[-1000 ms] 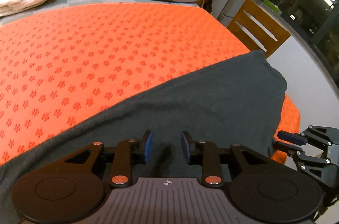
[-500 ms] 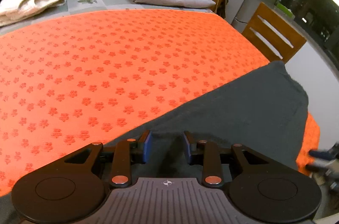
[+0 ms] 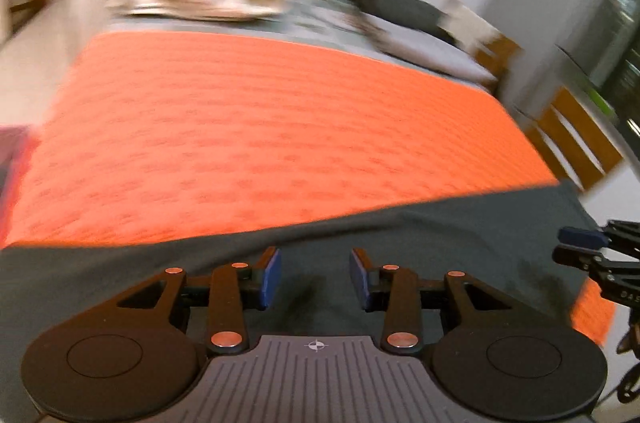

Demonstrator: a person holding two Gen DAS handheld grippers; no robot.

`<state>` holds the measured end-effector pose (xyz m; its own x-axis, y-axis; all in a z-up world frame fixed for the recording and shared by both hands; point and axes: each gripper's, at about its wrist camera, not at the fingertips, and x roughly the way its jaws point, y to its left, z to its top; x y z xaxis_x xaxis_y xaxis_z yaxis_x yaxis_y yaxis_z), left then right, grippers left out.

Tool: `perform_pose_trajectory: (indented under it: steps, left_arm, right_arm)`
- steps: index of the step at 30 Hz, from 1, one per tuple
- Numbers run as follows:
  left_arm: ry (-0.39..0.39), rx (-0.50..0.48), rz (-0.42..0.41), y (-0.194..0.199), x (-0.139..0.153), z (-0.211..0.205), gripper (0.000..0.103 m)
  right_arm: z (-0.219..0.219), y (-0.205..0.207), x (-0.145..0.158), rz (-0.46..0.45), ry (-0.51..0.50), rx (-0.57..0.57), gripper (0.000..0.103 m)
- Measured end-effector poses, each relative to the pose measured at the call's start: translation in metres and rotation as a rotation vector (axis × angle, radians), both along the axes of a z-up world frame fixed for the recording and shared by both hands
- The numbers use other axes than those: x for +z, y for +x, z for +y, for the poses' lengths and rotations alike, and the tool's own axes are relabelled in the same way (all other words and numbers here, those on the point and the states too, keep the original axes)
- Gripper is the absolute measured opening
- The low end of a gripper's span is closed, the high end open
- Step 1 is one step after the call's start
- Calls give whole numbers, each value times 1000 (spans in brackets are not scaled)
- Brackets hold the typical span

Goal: Fold clothes

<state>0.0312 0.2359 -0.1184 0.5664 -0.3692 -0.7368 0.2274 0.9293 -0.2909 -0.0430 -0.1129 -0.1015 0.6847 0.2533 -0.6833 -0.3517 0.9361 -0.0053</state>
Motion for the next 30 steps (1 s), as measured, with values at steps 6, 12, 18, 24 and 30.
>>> perform_pose_trajectory:
  steps: [6, 12, 18, 24, 30]
  left_arm:
    - [47, 230, 7, -7, -1, 52, 39]
    - [78, 376, 39, -1, -6, 80, 38]
    - [131, 409, 47, 10, -12, 78, 38]
    - [145, 426, 44, 17, -12, 72, 38]
    - [195, 411, 25, 18, -14, 67, 37]
  right_arm:
    - [23, 60, -6, 26, -26, 169, 34]
    - [21, 105, -21, 77, -108, 315, 34]
    - [21, 118, -33, 126, -142, 481, 34]
    - [28, 129, -36, 143, -125, 596, 34]
    - [29, 138, -32, 169, -132, 632, 1]
